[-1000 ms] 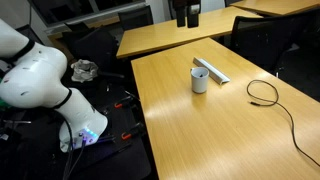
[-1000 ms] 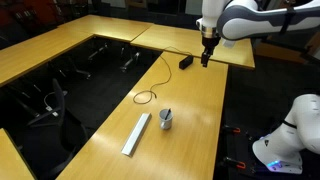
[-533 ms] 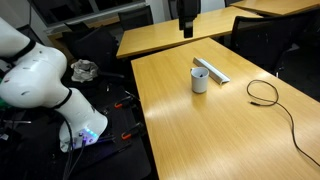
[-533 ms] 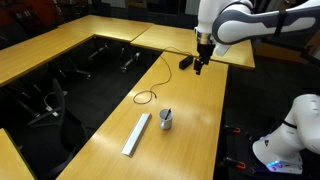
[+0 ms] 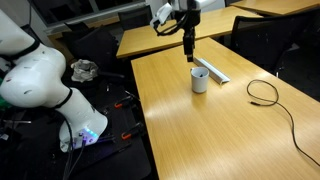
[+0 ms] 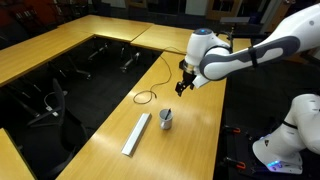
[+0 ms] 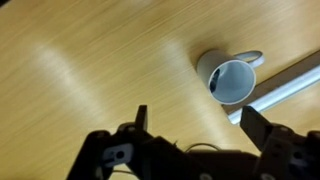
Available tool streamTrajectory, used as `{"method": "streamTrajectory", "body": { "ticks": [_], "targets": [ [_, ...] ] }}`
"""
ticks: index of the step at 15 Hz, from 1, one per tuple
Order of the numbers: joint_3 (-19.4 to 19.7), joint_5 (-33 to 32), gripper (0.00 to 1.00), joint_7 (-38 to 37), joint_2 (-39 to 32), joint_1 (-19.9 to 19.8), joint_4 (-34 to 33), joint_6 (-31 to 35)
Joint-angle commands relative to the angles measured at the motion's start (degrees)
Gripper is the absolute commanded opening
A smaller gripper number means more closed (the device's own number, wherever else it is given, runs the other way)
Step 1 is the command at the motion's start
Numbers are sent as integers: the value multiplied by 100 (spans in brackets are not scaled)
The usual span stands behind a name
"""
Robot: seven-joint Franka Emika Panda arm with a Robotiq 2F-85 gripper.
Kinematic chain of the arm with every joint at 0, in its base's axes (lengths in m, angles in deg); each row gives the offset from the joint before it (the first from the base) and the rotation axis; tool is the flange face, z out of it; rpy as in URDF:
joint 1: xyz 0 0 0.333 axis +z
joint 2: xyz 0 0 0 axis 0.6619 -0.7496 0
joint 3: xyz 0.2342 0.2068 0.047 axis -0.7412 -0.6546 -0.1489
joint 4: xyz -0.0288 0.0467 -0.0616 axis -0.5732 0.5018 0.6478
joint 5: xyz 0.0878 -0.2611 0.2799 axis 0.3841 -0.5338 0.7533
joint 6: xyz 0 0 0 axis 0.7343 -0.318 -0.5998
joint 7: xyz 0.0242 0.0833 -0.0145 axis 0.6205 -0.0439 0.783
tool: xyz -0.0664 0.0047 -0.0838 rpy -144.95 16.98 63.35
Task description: Move the white mug forward
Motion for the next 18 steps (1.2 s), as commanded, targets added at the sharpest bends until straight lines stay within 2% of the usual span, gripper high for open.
{"method": "streamTrajectory", "body": {
  "ticks": [1, 4, 7, 18],
  "targets": [
    [-107, -120, 100, -808, -414, 114, 97, 148],
    [-68, -179, 100, -1510, -844, 233, 34, 244],
    [-1, -80, 100, -1840, -1237, 321, -126, 155],
    [180, 392, 98, -2300, -2616, 590, -1307, 98]
  ]
}}
